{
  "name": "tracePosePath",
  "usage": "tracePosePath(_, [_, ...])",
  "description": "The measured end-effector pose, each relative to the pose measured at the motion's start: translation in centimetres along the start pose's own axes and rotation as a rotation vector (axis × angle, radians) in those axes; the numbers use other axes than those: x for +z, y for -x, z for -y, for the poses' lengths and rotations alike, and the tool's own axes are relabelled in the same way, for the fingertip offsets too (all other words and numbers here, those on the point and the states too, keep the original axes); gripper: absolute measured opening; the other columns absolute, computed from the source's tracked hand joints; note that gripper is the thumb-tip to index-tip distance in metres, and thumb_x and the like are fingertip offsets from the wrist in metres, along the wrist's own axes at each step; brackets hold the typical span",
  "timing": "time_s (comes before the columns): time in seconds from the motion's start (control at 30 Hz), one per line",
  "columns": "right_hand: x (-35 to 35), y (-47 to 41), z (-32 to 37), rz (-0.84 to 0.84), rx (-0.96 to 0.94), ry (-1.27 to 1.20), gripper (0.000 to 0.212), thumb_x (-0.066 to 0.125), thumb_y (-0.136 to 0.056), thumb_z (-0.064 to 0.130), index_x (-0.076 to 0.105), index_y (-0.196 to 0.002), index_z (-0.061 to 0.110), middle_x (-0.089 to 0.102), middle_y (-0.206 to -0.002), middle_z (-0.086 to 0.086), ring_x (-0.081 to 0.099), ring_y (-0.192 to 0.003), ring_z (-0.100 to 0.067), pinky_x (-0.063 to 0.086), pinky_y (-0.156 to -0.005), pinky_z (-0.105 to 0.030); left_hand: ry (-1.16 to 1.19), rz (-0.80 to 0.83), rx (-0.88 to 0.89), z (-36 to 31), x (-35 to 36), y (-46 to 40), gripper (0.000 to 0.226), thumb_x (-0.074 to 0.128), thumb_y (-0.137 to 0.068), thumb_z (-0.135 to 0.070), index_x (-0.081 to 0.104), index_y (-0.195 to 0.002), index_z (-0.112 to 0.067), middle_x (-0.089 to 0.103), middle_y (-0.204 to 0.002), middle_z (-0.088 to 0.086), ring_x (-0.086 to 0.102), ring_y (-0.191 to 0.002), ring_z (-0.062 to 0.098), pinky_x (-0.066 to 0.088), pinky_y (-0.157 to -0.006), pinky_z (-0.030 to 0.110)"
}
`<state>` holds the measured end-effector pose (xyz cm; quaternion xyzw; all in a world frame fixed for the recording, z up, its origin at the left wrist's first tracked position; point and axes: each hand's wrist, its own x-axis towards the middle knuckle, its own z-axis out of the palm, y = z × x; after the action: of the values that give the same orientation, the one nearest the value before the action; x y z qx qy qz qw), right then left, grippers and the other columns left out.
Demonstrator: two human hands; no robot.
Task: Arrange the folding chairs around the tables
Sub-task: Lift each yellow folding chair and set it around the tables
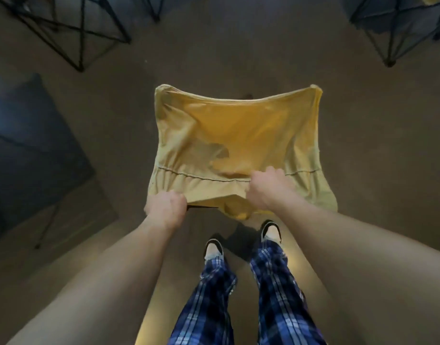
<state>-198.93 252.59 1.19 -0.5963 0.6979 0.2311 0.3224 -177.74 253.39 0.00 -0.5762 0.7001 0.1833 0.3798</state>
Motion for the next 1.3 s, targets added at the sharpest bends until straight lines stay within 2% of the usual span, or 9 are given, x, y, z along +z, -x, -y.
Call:
tracePosePath(0.1, [0.3,-0.4,1.0,0.135,0.111,0.154,0.054,0.028,-0.097,0.043,0.047,-0.140,0.016,0.034,-0.149,-0.019,0.029,-0.135,-0.044,0.023,-0.108,-0.061,0.056,0.071,-0.106,3.0,3.3,1.9,0.037,0.042,-0.092,-0.002,0.065,-0.119,-0.014,0.063,-0.118,0.006,0.061,-0.110,0.030,0.051,-0.082,0.038])
tracePosePath(0.2, [0.5,-0.9,2.3,0.120,0.033,0.306,0.058,0.023,-0.099,0.044,0.042,-0.145,0.016,0.022,-0.157,-0.022,0.009,-0.144,-0.046,0.014,-0.107,-0.069,0.123,0.149,-0.196,4.0,5.5,3.5,0.036,0.043,-0.092,-0.001,0.062,-0.120,-0.012,0.060,-0.120,0.007,0.059,-0.112,0.029,0.050,-0.085,0.037])
tracePosePath(0.33, [-1.3,-3.5,5.1,-0.083,-0.100,0.467,0.066,0.023,-0.098,0.054,0.025,-0.154,0.019,-0.004,-0.162,-0.020,-0.010,-0.147,-0.042,0.005,-0.115,-0.061,0.308,0.190,-0.344,4.0,7.1,3.9,0.031,0.046,-0.091,-0.002,0.064,-0.113,-0.013,0.062,-0.111,0.004,0.061,-0.107,0.027,0.042,-0.075,0.032])
tracePosePath(0.43, [-3.5,-5.3,8.2,-0.104,-0.095,0.445,0.070,0.032,-0.096,0.049,0.016,-0.156,0.018,-0.017,-0.160,-0.019,-0.011,-0.145,-0.045,0.004,-0.117,-0.055,0.452,0.177,-0.466,3.9,7.8,4.3,0.029,0.047,-0.093,-0.006,0.063,-0.114,-0.015,0.053,-0.098,0.003,0.059,-0.105,0.026,0.041,-0.074,0.031])
tracePosePath(0.53, [-4.3,-6.6,11.1,-0.094,-0.182,0.383,0.068,0.040,-0.093,0.028,0.019,-0.153,0.003,-0.016,-0.158,-0.026,-0.009,-0.148,-0.038,0.006,-0.119,-0.047,0.536,0.135,-0.555,3.9,8.1,4.9,0.028,0.048,-0.092,-0.005,0.064,-0.114,-0.014,0.058,-0.110,0.005,0.059,-0.107,0.028,0.042,-0.073,0.032])
tracePosePath(0.63, [-4.0,-6.9,14.0,-0.090,-0.243,0.353,0.066,0.045,-0.090,0.022,0.026,-0.149,-0.002,-0.018,-0.157,-0.029,-0.011,-0.148,-0.038,0.006,-0.119,-0.046,0.605,0.134,-0.653,5.2,8.6,5.5,0.029,0.050,-0.091,-0.004,0.066,-0.114,-0.012,0.062,-0.114,0.007,0.061,-0.109,0.028,0.047,-0.075,0.033])
tracePosePath(0.93, [-6.4,-8.6,26.5,-0.078,-0.450,0.539,0.061,0.046,-0.092,0.037,0.040,-0.145,0.007,-0.008,-0.160,-0.023,-0.002,-0.149,-0.035,0.016,-0.117,-0.047,0.668,0.112,-0.750,14.0,11.0,5.1,0.023,0.052,-0.093,-0.004,0.064,-0.110,-0.013,0.062,-0.104,0.006,0.063,-0.101,0.027,0.049,-0.074,0.034])
tracePosePath(1.1, [-8.4,-11.4,35.6,-0.100,-0.408,0.651,0.052,0.046,-0.093,0.031,0.050,-0.140,0.011,-0.007,-0.159,-0.026,-0.002,-0.149,-0.037,0.012,-0.118,-0.047,0.813,0.068,-0.779,20.6,10.8,2.3,0.021,0.047,-0.096,-0.005,0.062,-0.109,-0.010,0.063,-0.101,0.008,0.064,-0.098,0.028,0.055,-0.081,0.036])
tracePosePath(1.3, [-10.7,-14.3,45.3,-0.161,-0.353,0.660,0.061,0.047,-0.097,0.025,0.027,-0.150,0.002,-0.010,-0.161,-0.021,-0.002,-0.149,-0.034,0.010,-0.121,-0.044,0.798,0.003,-0.801,30.3,9.4,-1.1,0.021,0.047,-0.094,-0.003,0.060,-0.106,-0.014,0.064,-0.101,0.007,0.064,-0.101,0.030,0.052,-0.074,0.036])
